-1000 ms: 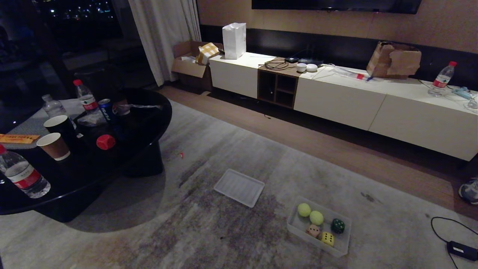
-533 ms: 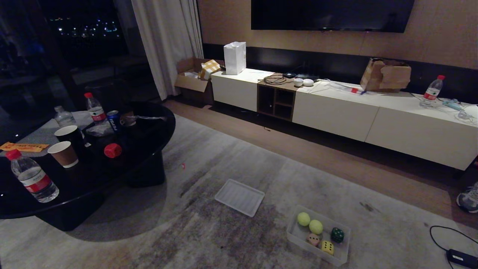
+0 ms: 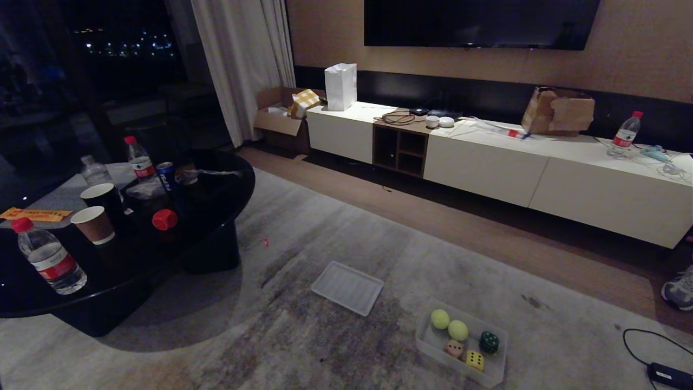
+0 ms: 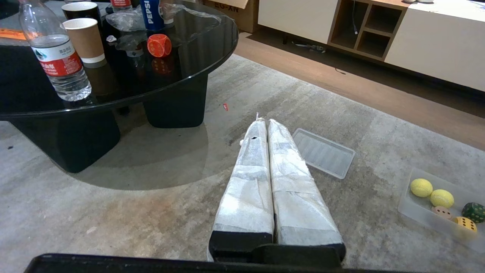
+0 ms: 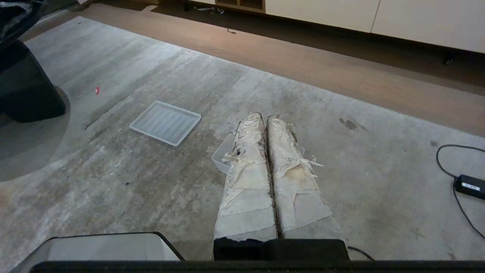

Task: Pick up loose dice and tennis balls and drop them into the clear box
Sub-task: Pick up toys out of the box

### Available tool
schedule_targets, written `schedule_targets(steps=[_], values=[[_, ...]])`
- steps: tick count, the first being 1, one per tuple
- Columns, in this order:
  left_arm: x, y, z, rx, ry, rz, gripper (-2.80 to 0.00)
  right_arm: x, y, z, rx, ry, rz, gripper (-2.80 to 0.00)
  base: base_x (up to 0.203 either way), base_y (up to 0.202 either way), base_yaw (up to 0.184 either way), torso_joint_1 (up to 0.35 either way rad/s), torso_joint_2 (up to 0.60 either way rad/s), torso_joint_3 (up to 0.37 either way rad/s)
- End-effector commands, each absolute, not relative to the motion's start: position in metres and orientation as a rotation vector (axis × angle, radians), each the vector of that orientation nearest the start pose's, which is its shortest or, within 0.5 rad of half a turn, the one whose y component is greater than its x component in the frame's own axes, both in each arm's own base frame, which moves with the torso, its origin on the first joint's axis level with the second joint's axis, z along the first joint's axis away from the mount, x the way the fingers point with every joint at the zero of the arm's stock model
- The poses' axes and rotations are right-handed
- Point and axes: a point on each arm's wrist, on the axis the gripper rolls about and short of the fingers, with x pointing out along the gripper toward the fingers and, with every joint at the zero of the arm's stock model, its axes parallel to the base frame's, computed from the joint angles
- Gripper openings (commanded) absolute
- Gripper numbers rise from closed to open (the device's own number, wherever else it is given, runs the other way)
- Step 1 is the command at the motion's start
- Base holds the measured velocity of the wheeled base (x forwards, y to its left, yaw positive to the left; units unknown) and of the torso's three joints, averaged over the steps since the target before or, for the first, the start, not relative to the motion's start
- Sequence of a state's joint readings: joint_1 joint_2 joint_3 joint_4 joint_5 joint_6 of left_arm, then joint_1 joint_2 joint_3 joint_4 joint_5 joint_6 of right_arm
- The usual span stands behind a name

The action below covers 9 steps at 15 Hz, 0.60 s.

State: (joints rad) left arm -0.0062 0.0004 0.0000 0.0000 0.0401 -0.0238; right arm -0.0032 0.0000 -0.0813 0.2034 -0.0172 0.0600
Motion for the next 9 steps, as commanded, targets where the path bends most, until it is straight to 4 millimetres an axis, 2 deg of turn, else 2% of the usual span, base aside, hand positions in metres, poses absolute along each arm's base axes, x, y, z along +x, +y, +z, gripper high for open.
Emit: schedule_targets(steps=[1,9], values=[[-0.0227,0.0011,0.0749,-0.028,0.002,0.037,-2.80,-0.0302,-0.0003,0.0769,0.059,0.124,-0.024,-2.80,0.000,0.000,0.000,0.000,0.00,0.000],[-0.0227,0.0011,0.0749,-0.029,0.002,0.037,-2.80,-0.0302,-0.0004,0.0769,0.060,0.124,-0.027,-2.80,0.000,0.000,0.000,0.000,0.00,0.000]])
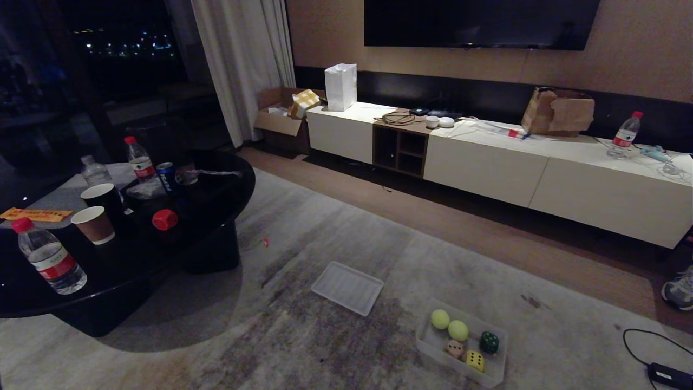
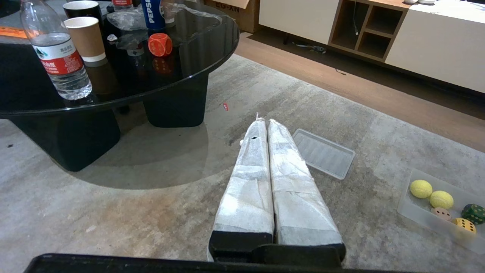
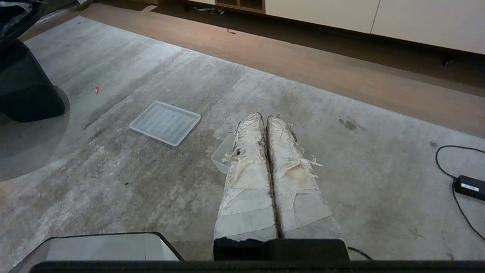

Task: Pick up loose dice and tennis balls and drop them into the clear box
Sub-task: Pick up toys out of the box

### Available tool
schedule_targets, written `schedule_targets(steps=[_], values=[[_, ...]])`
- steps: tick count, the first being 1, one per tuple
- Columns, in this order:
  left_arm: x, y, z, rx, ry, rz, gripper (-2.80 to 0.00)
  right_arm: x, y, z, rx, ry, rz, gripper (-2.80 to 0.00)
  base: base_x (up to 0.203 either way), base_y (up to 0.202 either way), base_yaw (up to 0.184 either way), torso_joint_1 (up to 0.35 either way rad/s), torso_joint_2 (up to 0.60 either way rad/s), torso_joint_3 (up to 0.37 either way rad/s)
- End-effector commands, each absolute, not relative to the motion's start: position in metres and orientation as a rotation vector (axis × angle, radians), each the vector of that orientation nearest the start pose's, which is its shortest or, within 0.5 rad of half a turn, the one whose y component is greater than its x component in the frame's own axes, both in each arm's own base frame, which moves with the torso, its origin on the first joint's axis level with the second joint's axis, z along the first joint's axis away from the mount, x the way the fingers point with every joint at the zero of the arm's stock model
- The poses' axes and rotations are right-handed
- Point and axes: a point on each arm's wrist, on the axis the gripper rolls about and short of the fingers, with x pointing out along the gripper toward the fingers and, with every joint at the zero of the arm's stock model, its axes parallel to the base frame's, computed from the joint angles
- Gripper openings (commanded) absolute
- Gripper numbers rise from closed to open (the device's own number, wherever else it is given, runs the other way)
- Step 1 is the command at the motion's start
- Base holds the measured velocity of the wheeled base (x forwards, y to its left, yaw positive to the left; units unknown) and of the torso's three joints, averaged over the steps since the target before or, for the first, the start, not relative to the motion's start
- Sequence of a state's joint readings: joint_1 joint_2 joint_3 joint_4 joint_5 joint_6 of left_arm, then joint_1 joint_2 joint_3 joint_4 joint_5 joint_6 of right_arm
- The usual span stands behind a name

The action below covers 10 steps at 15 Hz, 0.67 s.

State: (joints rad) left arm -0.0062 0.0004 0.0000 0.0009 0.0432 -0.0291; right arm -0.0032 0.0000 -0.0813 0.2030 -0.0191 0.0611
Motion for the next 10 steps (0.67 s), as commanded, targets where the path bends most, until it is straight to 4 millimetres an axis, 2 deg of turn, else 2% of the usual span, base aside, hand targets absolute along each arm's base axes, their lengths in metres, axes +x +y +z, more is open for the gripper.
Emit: schedule_targets(steps=[1,5,10], values=[[-0.0227,0.0011,0.0749,-0.027,0.003,0.037,-2.80,-0.0302,-0.0003,0.0769,0.059,0.124,-0.024,-2.80,0.000,0.000,0.000,0.000,0.00,0.000],[-0.0227,0.0011,0.0749,-0.024,0.003,0.035,-2.80,-0.0302,-0.0003,0.0769,0.059,0.124,-0.025,-2.80,0.000,0.000,0.000,0.000,0.00,0.000],[-0.0227,0.0011,0.0749,-0.024,0.003,0.035,-2.80,-0.0302,-0.0004,0.0769,0.060,0.124,-0.027,-2.80,0.001,-0.006,0.142,0.001,0.00,0.004]])
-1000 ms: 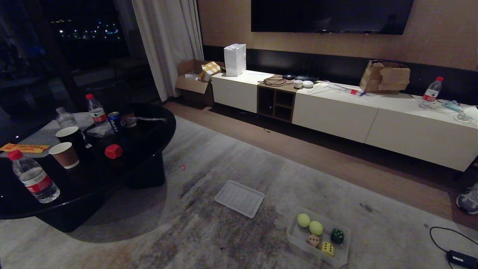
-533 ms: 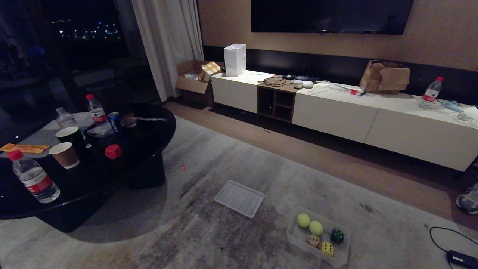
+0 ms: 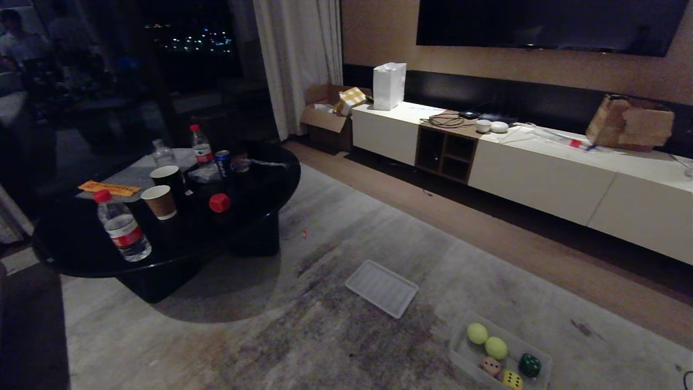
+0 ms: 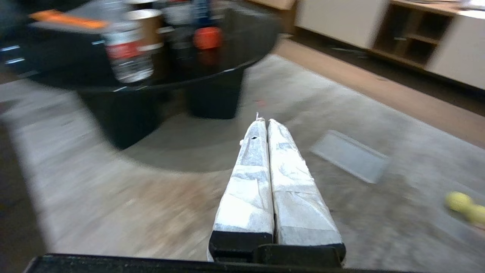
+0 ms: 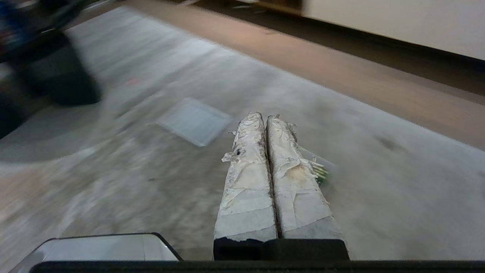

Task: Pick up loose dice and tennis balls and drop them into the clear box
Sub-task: Pick up toys out of the box

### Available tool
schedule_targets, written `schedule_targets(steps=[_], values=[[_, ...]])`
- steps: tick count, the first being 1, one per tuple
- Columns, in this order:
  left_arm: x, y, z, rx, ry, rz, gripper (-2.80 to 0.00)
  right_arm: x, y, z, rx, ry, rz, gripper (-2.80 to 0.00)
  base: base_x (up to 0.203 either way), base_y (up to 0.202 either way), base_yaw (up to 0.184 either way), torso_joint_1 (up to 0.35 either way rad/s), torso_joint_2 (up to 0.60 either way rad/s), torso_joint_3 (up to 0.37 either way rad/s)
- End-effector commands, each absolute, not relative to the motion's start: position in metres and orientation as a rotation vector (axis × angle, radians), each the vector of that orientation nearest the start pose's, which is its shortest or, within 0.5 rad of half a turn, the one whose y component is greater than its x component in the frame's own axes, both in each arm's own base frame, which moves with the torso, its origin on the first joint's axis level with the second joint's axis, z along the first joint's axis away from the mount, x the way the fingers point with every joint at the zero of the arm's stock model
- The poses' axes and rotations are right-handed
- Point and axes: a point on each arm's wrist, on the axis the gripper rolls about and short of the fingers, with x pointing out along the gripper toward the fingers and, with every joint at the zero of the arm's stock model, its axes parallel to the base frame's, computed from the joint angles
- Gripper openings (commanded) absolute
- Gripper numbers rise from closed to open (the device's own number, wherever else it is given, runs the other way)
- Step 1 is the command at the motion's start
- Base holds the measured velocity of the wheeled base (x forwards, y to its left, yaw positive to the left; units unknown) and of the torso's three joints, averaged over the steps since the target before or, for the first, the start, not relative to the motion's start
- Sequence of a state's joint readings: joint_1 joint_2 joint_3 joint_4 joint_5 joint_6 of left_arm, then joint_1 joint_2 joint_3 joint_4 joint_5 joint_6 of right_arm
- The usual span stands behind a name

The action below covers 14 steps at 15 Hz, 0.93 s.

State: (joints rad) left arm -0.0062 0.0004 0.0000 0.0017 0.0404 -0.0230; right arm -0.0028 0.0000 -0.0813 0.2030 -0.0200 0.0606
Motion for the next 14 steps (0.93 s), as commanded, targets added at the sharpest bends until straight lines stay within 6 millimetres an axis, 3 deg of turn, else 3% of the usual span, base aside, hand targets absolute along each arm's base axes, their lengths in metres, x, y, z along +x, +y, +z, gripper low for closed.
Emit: schedule_targets(steps=[1,14], values=[[-0.0227,0.0011,0.0749,-0.024,0.003,0.035,-2.80,-0.0302,-0.0004,0.0769,0.060,0.124,-0.027,-2.80,-0.002,-0.012,0.165,0.006,0.00,0.004],[-0.0227,0.0011,0.0749,-0.020,0.003,0.035,-2.80,-0.0302,-0.0004,0.0769,0.060,0.124,-0.027,-2.80,0.000,-0.008,0.162,0.002,0.00,0.002]])
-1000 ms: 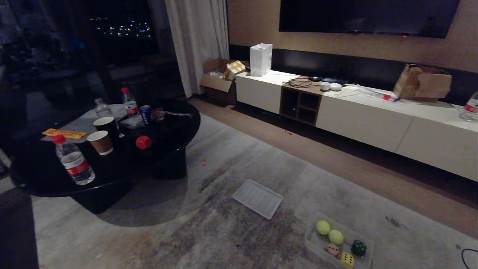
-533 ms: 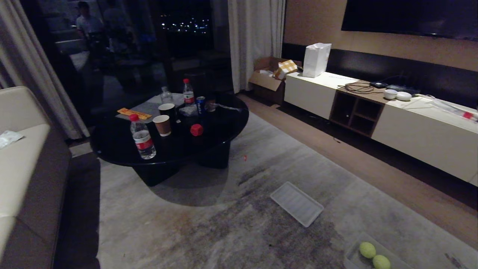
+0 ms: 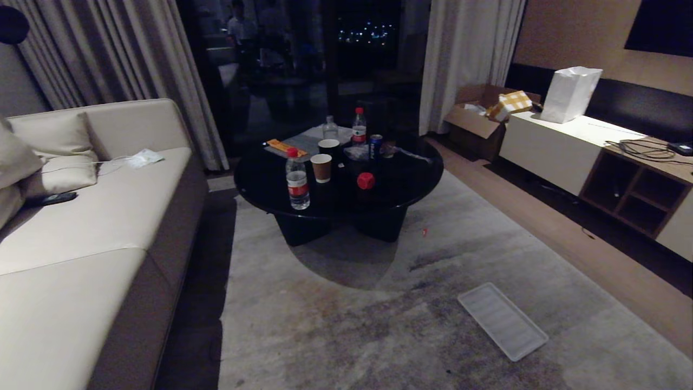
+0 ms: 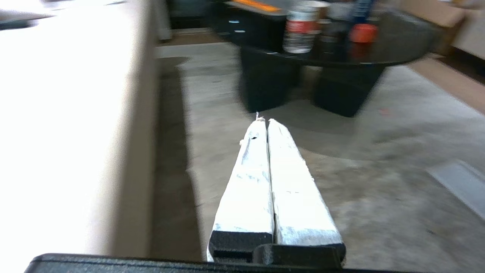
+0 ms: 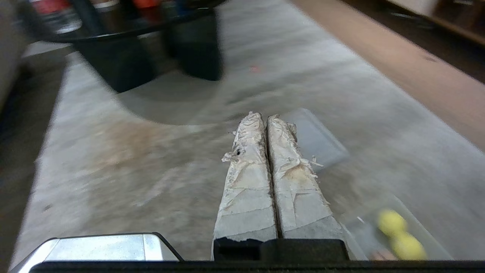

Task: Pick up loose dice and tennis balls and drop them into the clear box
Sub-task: Pick up toys out of the box

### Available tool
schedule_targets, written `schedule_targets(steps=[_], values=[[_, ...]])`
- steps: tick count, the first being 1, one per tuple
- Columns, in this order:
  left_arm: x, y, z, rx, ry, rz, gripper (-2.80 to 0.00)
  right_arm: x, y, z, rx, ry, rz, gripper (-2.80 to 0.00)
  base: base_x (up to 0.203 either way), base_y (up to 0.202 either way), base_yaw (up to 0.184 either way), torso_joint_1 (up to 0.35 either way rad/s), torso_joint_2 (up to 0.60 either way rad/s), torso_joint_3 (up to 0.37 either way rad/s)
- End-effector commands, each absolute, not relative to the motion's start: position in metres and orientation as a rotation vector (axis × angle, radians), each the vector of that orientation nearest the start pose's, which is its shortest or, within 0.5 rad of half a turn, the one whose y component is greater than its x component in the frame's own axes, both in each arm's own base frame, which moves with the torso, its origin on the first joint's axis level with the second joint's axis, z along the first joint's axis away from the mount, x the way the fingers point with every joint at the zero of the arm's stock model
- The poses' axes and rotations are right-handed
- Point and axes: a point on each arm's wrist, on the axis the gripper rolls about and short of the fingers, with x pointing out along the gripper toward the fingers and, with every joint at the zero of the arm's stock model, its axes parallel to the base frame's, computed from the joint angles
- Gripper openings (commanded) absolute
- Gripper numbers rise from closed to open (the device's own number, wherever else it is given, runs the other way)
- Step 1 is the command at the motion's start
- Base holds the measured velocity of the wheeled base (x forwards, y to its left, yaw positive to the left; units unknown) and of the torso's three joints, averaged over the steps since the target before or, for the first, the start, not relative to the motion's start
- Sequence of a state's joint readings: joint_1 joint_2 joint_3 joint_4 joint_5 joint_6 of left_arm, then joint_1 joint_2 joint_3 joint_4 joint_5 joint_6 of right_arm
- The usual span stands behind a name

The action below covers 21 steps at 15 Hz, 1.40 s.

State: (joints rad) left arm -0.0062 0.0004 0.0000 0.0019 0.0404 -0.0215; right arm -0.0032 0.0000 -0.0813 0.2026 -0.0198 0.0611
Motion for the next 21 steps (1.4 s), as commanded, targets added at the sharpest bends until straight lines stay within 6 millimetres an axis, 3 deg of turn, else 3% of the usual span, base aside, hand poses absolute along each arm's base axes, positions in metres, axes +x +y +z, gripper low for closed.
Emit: schedule_targets(steps=[1,10,17,21], values=[[-0.0227,0.0011,0.0749,-0.020,0.003,0.035,-2.80,-0.0302,-0.0004,0.0769,0.060,0.124,-0.027,-2.80,-0.001,-0.006,0.163,0.003,0.00,-0.005],[-0.0227,0.0011,0.0749,-0.024,0.003,0.037,-2.80,-0.0302,-0.0003,0.0769,0.057,0.124,-0.024,-2.80,0.000,-0.006,0.147,0.001,0.00,0.000],[-0.0227,0.0011,0.0751,-0.026,0.001,0.037,-2.80,-0.0301,-0.0003,0.0766,0.057,0.125,-0.024,-2.80,0.000,0.000,0.000,0.000,0.00,0.000],[-0.0227,0.0011,0.0749,-0.024,0.003,0.035,-2.80,-0.0302,-0.0003,0.0769,0.057,0.124,-0.024,-2.80,0.154,0.000,0.000,0.002,0.00,0.002]])
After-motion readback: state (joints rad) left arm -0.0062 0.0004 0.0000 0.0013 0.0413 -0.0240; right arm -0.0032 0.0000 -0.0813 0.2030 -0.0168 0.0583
